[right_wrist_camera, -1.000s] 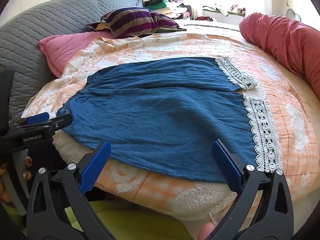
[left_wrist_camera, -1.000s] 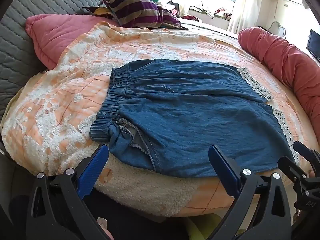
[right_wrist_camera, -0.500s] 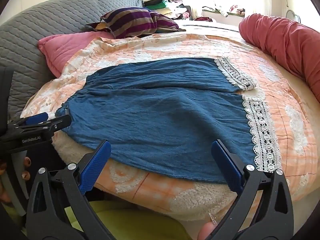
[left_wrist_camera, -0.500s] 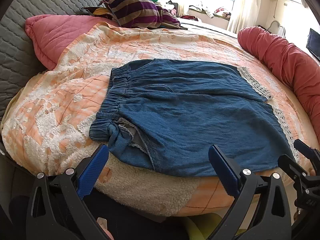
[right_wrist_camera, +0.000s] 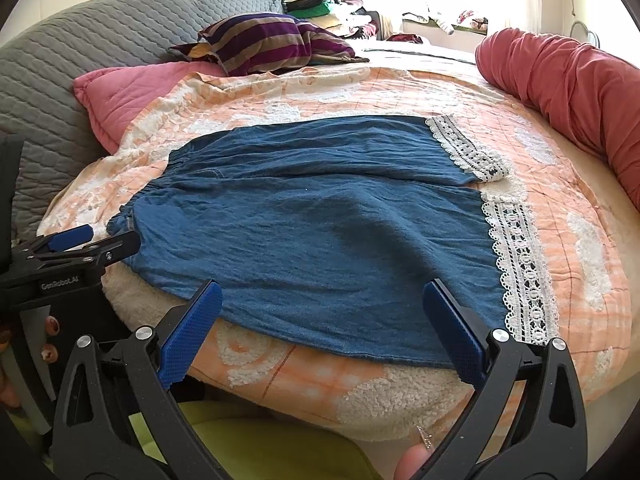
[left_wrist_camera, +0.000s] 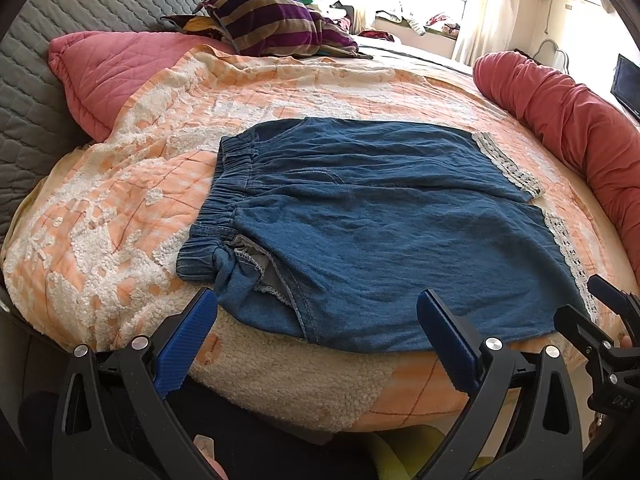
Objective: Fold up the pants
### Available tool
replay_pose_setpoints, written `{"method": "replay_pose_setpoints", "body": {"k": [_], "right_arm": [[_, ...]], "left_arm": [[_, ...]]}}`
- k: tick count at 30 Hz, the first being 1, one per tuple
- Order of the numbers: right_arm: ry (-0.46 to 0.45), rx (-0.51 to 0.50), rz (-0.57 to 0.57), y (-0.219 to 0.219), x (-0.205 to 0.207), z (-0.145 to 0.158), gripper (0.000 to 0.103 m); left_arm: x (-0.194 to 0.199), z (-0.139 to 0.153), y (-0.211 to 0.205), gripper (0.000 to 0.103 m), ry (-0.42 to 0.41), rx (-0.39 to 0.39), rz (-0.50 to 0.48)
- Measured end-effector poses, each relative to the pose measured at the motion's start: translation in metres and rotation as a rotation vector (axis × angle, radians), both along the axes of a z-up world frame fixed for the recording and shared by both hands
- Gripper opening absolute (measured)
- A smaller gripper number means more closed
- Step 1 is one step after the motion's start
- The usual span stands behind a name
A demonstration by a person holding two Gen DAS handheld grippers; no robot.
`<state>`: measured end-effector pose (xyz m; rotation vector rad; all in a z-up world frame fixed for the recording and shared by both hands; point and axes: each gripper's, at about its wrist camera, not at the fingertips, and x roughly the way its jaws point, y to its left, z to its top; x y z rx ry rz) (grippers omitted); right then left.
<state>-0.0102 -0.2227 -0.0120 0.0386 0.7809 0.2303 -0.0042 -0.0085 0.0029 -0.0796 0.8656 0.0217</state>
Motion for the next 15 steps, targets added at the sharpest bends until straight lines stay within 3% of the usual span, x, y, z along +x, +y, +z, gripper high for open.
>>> {"method": "replay_pose_setpoints", "body": {"k": [15], "right_arm": [[-0.01, -0.006, 0.0, -0.0008, -0.0011, 0.0014, 0.095]], "left_arm": [[-0.0005, 0.0018, -0.0015, 0.099, -0.006, 0.006, 0.001]]}}
